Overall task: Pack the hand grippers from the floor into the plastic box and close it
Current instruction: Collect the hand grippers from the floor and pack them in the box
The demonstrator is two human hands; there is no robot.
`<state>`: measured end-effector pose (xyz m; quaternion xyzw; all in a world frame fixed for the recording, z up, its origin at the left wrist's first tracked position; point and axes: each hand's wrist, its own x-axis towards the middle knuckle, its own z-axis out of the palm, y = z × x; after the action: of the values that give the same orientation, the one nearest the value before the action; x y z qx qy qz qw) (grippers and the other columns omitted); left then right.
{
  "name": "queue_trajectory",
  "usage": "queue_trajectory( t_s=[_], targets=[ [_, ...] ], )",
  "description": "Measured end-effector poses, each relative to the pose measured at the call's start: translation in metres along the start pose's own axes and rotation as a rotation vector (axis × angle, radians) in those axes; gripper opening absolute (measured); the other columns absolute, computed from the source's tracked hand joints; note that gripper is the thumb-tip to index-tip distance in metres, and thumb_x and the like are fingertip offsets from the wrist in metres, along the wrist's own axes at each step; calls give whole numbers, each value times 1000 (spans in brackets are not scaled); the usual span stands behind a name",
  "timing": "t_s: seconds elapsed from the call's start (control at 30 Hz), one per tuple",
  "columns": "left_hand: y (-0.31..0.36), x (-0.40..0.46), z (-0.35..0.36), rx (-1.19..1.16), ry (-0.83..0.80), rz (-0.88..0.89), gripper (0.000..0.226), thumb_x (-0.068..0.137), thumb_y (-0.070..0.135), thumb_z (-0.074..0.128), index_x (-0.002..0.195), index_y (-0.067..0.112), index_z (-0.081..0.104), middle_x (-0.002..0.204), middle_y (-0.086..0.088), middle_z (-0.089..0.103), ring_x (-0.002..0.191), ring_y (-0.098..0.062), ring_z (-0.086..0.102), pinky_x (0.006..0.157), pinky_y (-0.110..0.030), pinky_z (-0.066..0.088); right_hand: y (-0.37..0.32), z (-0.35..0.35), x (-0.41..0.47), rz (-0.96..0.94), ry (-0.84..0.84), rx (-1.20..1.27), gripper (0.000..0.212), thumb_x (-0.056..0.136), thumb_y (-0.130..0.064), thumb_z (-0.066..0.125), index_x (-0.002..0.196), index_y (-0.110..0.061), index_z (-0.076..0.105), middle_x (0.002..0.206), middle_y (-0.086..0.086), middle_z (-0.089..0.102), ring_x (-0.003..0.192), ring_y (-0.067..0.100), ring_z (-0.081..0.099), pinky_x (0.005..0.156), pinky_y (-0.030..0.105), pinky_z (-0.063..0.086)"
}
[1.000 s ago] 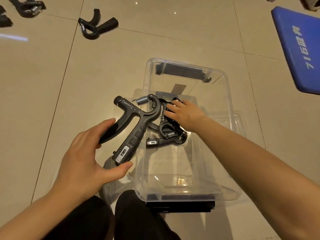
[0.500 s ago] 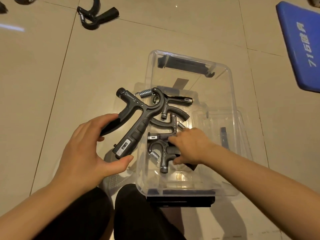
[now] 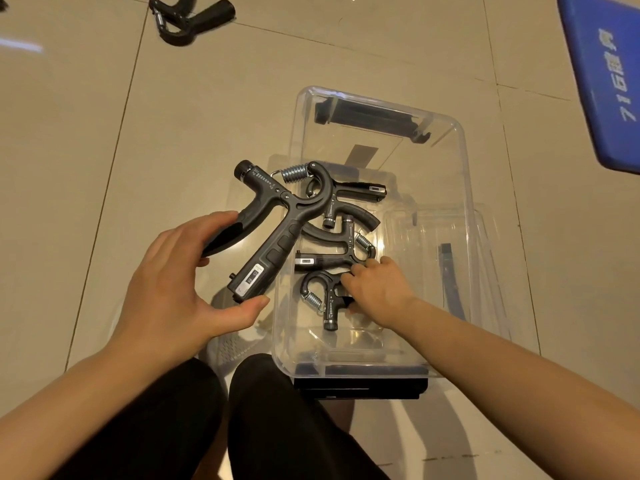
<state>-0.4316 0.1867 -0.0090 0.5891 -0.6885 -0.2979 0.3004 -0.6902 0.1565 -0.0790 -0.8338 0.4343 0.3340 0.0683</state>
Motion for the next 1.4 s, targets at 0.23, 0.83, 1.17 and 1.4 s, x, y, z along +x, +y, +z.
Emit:
queue_trajectory(
  t_s=[0.23,0.83,1.17,1.4],
  targets=[
    [3,1,0,13,13,8,84,54,60,62,130,35,38,111,35,34,96,-10,48,75,-12,35,-2,4,-2,36,18,22,43,91,-40,54,122,-14,39,118,8,56,106,28,54,84,36,38],
    [0,0,1,-4,18,17,84,55,60,63,130,34,38,114,35,34,99,-1,41,80,-14,35,-7,6,5,0,-21,-7,29,96,-37,46,113,-15,54,108,2,64,100,23,60,71,31,32],
    [0,0,0,-8,24,27,85,53,60,65,131,38,39,116,47,36,101,-3,45,84,-15,36,12,-6,30,315,168,383,64,84,-55,56,133,-18,37,128,10,48,119,29,44,94,41,38],
    [6,1,0,6,19,28,80,50,61,64,123,60,31,116,51,34,97,-2,45,83,-12,33,14,8,43,302,176,315,63,89,-52,51,141,-23,31,137,17,36,116,36,45,95,43,37]
  ],
)
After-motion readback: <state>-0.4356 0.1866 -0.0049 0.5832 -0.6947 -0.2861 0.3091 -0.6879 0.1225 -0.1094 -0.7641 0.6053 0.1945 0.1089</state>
